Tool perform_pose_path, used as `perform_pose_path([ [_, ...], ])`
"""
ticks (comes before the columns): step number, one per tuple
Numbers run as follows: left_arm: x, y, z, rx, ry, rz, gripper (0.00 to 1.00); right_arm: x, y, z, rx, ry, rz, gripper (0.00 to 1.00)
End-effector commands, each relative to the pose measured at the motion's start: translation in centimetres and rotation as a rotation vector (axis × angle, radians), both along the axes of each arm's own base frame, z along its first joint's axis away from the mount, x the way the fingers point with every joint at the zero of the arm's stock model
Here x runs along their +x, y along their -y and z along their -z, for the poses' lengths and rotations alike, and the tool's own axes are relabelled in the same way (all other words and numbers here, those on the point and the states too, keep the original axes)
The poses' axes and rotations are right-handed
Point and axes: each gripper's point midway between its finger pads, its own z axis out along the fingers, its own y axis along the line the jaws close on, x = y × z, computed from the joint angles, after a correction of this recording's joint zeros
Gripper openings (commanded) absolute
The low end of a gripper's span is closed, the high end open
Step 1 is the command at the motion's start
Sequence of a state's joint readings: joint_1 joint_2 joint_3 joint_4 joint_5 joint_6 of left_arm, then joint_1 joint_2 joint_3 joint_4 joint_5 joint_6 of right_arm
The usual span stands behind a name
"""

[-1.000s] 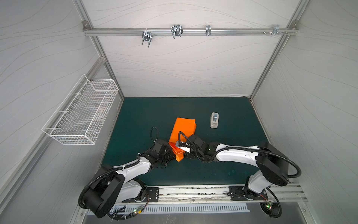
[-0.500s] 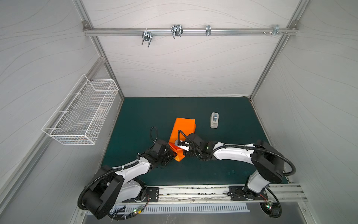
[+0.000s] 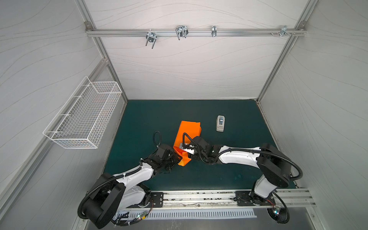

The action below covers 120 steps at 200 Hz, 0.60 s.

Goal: Wrap a gift box in wrapping paper
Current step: Fifth fold the wrapping paper around the gift box.

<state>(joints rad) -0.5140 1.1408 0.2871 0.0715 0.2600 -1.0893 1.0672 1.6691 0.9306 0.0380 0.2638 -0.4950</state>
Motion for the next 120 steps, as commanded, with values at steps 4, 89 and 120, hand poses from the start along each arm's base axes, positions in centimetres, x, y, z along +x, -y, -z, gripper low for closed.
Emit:
perform_pose_path([
  [4,-0.9,-1.5,1.4,0.045,-0.032,-0.046,0.44,-0.6,0.3,1.3,-0.024,-0.046,-0.019,0.66],
  [89,-0.4,-2.0,-0.1,0.057,0.055,-0.042,0.51,-0.9,0.2,1.4,-0.018,-0.056,-0.026,0.66],
  [120,0.1,-1.4,-2.4,0.048,0.121,0.015,0.58,-0.9,0.1,1.5,-0.017,-0.057,-0.026,0.66],
])
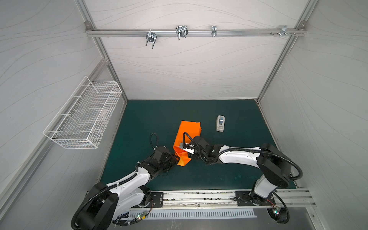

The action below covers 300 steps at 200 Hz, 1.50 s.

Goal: Wrap a gift box in wrapping paper
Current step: Fifth fold the wrapping paper around the gift box.

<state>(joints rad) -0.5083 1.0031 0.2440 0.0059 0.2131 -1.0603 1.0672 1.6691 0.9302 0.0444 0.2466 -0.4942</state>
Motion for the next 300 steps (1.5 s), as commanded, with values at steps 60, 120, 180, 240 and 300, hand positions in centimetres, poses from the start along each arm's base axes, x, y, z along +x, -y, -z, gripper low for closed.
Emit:
perform_pose_path([
  [60,-1.6,-2.7,-0.2,0.106,-0.011,-0.036,0.34,-0.7,0.1,1.6,-0.024,-0.052,-0.021,0.66],
  [120,-0.2,-1.5,1.3,0.097,-0.066,-0.018,0.43,-0.8,0.1,1.4,-0.022,-0.053,-0.026,0.66],
  [180,0.5,0.6,3.5,0.074,-0.143,0.053,0.40,-0.8,0.0,1.4,-0.018,-0.053,-0.030,0.65],
  [240,0.9,0.2,2.9,0.082,-0.117,0.032,0.37,-0.9,-0.1,1.5,-0.014,-0.061,-0.036,0.65],
  [300,1.7,0.4,0.7,0.068,-0.057,0.029,0.15,-1.0,0.0,1.8,-0.019,-0.067,-0.036,0.65],
])
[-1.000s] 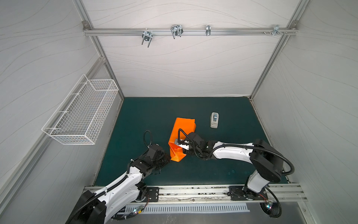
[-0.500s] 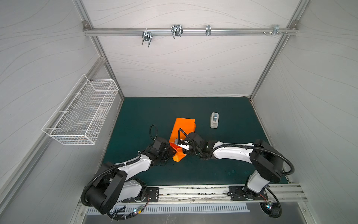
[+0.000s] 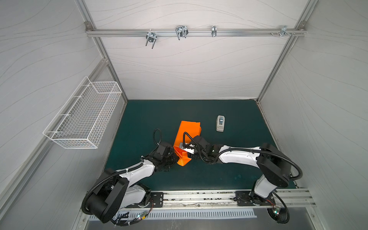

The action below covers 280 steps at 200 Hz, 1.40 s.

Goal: Wrap a gift box in wrapping paper
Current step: Fifth fold the wrapping paper around the gift box.

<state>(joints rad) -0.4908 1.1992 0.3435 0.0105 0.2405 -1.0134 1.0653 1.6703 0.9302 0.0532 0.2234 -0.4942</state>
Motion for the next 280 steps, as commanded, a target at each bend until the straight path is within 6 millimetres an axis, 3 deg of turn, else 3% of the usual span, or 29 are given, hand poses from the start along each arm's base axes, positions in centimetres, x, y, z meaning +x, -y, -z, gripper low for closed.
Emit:
perform_pose_path([
  [1,0.3,-0.4,-0.4,0.023,0.011,-0.005,0.15,-0.8,0.3,1.9,-0.034,-0.057,-0.022,0.65],
  [62,1.6,0.9,-1.2,-0.009,0.030,0.017,0.00,-1.0,0.3,1.9,-0.033,-0.059,-0.026,0.64],
  [137,2.6,1.1,-4.9,-0.031,0.102,0.016,0.00,-1.2,0.5,2.2,-0.038,-0.070,-0.032,0.64],
  [201,4.0,1.2,-5.4,-0.066,0.107,0.000,0.00,-1.3,0.5,2.1,-0.039,-0.075,-0.036,0.64],
  [280,5.0,1.1,-5.8,-0.118,0.107,-0.040,0.00,-1.2,-0.3,0.4,-0.029,-0.088,-0.064,0.64],
])
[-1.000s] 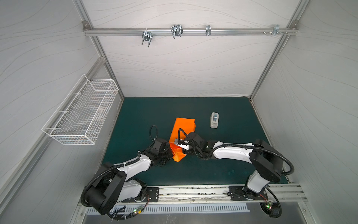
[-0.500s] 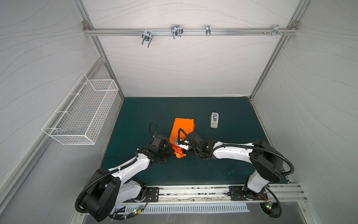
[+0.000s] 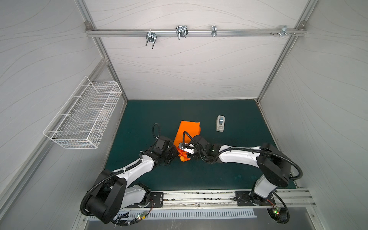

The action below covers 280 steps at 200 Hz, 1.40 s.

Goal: Wrap a gift box in wrapping paper
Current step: Fifth fold the wrapping paper around the gift box.

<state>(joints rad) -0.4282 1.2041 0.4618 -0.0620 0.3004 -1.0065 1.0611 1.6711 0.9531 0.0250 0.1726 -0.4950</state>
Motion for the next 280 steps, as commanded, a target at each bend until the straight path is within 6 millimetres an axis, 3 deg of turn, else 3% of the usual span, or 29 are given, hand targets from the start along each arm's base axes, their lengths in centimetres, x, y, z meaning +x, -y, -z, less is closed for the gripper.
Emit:
perform_pose_path([
  [1,2.4,0.7,-2.5,-0.059,0.089,-0.020,0.00,-0.7,0.2,0.7,-0.041,-0.053,-0.033,0.64],
  [35,2.5,0.3,-2.3,-0.057,0.083,-0.027,0.00,0.5,0.2,-2.1,0.018,-0.033,0.016,0.67],
  [69,2.7,0.3,-1.7,-0.066,0.069,-0.029,0.00,1.6,1.2,-6.1,0.130,0.004,0.076,0.79],
  [91,3.0,0.2,-1.6,-0.075,0.063,-0.036,0.00,1.3,1.8,-6.9,0.153,0.012,0.088,0.85],
  [108,3.2,0.3,-1.8,-0.079,0.068,-0.036,0.00,0.5,1.9,-6.6,0.144,0.022,0.066,0.99],
  [158,3.4,0.2,-2.2,-0.090,0.071,-0.036,0.00,-1.7,0.8,-5.5,0.101,0.112,-0.015,0.99],
  [213,3.5,0.2,-2.0,-0.116,0.059,-0.040,0.00,-4.0,-1.0,-2.3,0.057,0.343,-0.185,0.99],
  [280,3.5,0.3,-2.2,-0.147,0.052,-0.033,0.00,-3.2,-3.5,-0.5,0.045,0.502,-0.157,0.99],
])
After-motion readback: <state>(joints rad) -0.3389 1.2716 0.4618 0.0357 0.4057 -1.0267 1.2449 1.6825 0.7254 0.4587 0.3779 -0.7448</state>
